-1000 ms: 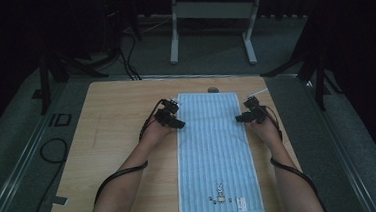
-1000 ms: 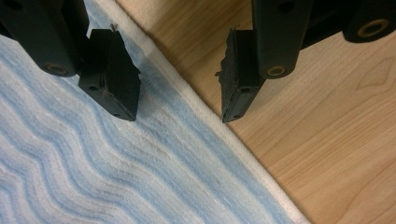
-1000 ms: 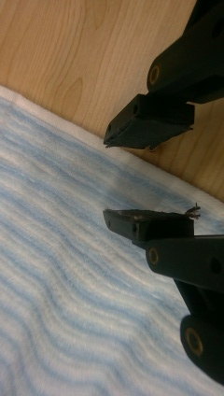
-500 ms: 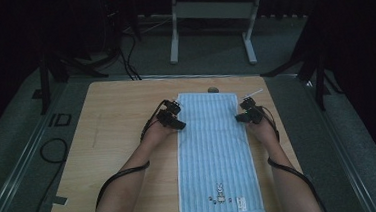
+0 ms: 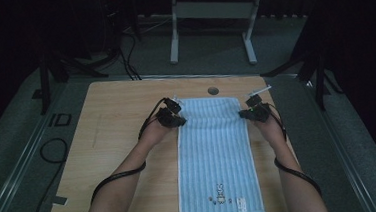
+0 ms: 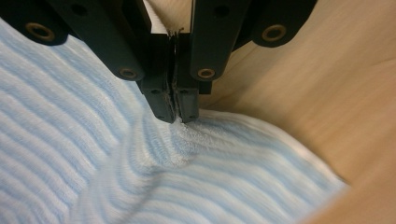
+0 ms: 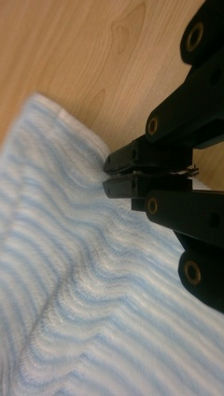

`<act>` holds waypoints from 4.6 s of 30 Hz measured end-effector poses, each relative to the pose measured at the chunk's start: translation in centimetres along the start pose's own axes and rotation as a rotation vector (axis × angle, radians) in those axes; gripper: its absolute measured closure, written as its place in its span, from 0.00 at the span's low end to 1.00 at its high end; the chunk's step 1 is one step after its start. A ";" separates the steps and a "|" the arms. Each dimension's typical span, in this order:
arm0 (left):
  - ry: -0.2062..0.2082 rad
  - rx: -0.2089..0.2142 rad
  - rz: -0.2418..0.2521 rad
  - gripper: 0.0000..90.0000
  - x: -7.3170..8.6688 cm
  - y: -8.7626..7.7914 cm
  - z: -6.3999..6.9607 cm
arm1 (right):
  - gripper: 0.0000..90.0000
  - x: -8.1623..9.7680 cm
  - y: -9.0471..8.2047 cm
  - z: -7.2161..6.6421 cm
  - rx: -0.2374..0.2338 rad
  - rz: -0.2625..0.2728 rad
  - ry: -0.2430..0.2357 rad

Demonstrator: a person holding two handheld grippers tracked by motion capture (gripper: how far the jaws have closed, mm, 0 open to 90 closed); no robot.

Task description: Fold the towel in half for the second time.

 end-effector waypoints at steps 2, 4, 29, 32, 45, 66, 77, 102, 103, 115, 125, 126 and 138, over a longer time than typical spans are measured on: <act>0.026 -0.023 0.011 0.96 0.1 -1.0 0.3 | 0.97 0.0 -1.1 -0.5 -0.008 0.018 -0.007; 0.030 -0.030 0.031 0.96 0.5 -2.2 1.0 | 0.97 0.2 -2.0 -1.3 -0.028 0.028 -0.022; 0.111 0.041 -0.110 0.76 6.1 -0.5 7.0 | 0.90 5.9 -2.7 -7.1 -0.135 -0.007 -0.081; 0.099 0.034 -0.141 0.76 7.1 0.5 6.3 | 0.90 6.9 -1.3 -7.5 -0.138 -0.059 -0.093; 0.075 0.008 -0.122 0.77 8.6 -0.8 2.5 | 0.90 5.1 1.0 -9.8 -0.159 -0.063 -0.122; -0.017 -0.033 -0.091 0.64 7.9 -3.2 -1.2 | 0.85 1.8 1.5 -11.6 -0.168 -0.063 -0.147; -0.139 -0.159 -0.050 0.50 4.0 -1.6 -8.0 | 0.66 -2.8 3.0 -4.9 -0.085 -0.068 -0.026; -0.088 -0.092 -0.051 0.94 3.6 1.6 -6.4 | 0.97 -3.5 7.1 -5.7 -0.060 -0.207 -0.060; -0.087 -0.082 -0.043 0.94 3.4 1.3 -6.4 | 0.97 -3.7 6.8 -5.6 -0.056 -0.199 -0.065; -0.081 -0.081 0.080 0.94 0.4 -5.1 -6.2 | 0.98 -7.4 0.6 -4.8 -0.042 -0.022 -0.074; -0.063 -0.080 0.258 0.94 -4.2 -13.0 -5.2 | 0.99 -12.0 -6.7 -5.1 -0.018 0.149 -0.129; -0.062 -0.083 0.277 0.94 -4.5 -13.8 -5.0 | 0.99 -12.3 -7.6 -5.2 -0.018 0.167 -0.135; 0.009 -0.024 0.276 0.94 0.2 -16.2 -0.6 | 0.99 -9.9 -13.0 -9.5 -0.057 0.273 -0.259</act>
Point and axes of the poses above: each handheld gripper's, and its own axes: y roughly forward along the jaws, x roughly out of its underside, z roughly to its right, the point moved 10 cm from there along y, roughly forward along the jaws, and after that the axes turned 5 degrees about -y, right-handed, at the moved point
